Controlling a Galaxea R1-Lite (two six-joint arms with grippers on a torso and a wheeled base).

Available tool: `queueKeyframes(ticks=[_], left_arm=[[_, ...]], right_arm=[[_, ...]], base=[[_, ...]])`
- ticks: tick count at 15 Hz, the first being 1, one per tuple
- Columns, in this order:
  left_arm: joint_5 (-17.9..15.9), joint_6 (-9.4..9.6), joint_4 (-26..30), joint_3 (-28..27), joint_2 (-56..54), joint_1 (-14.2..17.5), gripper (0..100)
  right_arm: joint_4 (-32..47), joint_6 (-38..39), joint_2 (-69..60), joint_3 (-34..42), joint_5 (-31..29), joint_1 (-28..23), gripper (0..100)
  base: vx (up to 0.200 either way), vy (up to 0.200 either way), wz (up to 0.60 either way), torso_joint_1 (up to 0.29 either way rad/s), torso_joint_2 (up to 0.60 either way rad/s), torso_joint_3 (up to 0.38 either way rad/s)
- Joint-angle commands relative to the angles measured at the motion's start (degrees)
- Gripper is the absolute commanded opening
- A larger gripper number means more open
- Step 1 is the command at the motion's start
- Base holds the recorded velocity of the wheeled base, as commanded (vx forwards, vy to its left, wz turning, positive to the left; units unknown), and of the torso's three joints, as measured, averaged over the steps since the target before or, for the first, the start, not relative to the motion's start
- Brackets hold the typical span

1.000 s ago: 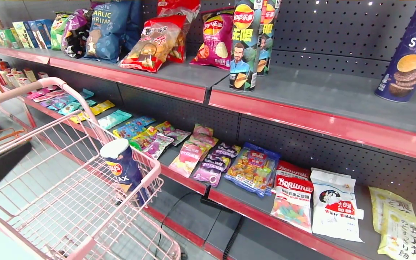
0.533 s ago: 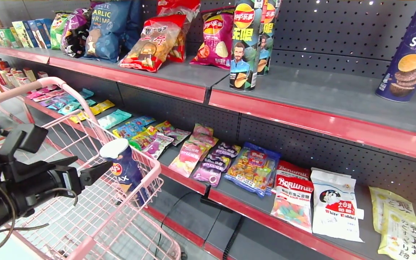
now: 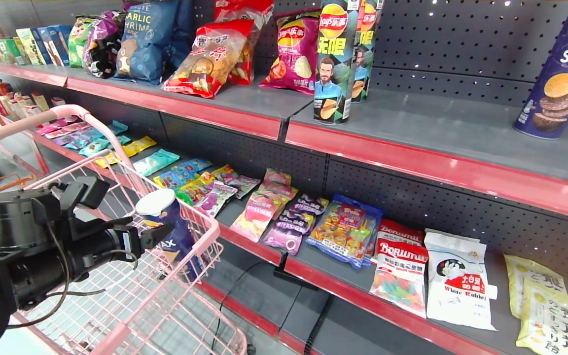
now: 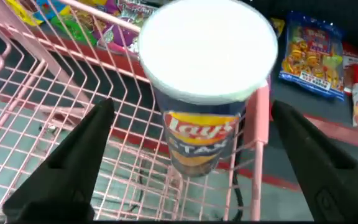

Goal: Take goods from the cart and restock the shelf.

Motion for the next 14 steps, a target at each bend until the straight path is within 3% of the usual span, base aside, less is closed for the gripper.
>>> queueKeyframes(ticks=[1,9,10,11,14], left_arm=[[-0.2,0.07,-4.1,-1.6,6.3,-0.3,100],[-0.4,1.74,-7.9,-3.1,12.5,-2.9,100],[-0.4,2.71,-11.5,-3.4,15.0,-2.8,0],[-0.4,3.5,-14.8,-3.0,16.2,-2.8,0],[-0.4,3.76,-14.9,-2.2,14.9,-3.7,0]], right_arm=[[0.0,0.0,0.0,0.0,0.0,0.0,100],[0.1,-0.1,0.0,0.0,0.0,0.0,100],[0.1,-0.1,0.0,0.0,0.0,0.0,100],[0.0,-0.1,0.0,0.0,0.0,0.0,100],[0.0,0.0,0.0,0.0,0.0,0.0,100]], base=[[0.0,0.0,0.0,0.0,0.0,0.0],[0.0,0.0,0.0,0.0,0.0,0.0],[0.0,0.0,0.0,0.0,0.0,0.0],[0.0,0.0,0.0,0.0,0.0,0.0],[0.0,0.0,0.0,0.0,0.0,0.0]])
